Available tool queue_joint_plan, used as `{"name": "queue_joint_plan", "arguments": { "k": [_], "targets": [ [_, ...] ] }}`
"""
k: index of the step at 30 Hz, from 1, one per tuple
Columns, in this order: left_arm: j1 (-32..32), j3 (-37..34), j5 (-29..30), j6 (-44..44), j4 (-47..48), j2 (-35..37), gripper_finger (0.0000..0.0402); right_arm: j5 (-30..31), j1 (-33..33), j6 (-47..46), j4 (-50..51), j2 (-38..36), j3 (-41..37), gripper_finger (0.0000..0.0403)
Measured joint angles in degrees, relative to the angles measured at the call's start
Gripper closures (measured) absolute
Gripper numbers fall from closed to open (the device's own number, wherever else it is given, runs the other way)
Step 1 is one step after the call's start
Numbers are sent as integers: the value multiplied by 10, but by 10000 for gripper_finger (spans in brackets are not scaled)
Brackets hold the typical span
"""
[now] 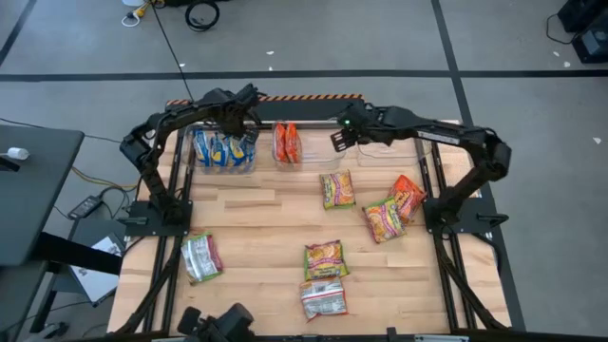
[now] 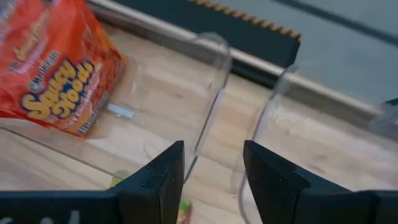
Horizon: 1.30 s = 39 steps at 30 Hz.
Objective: Sort Maruchan noodles
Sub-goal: Adjust the blue noodle packs into the left transparent bin
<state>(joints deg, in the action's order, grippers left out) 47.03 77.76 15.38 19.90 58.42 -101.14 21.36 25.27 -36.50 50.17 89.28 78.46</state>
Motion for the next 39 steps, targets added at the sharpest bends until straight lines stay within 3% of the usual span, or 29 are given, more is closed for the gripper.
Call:
{"name": "queue_joint_plan", "arguments": {
  "k": [3, 6, 13, 18, 24, 29, 39],
  "targets": [
    [2, -25, 50, 12, -58, 0, 342, 11, -1, 6, 5, -27, 0, 232],
    [2, -48, 54, 17, -91, 0, 342, 13, -2, 6, 9, -46, 0, 232],
    [-28, -69, -63, -14, -141, 0, 342, 13, -2, 21, 10, -60, 0, 231],
    [-53, -42, -84, -39, -145, 2, 342, 15, -2, 27, 11, -60, 0, 231],
    [-45, -3, -62, -36, -100, 33, 342, 13, -3, 41, 10, -60, 0, 231],
    [-28, -3, -26, 9, -2, 46, 342, 13, -15, 50, 8, -60, -2, 231],
    [-52, -88, -45, 17, 50, 44, 342, 12, -37, 46, 10, -60, -32, 231]
  ]
}}
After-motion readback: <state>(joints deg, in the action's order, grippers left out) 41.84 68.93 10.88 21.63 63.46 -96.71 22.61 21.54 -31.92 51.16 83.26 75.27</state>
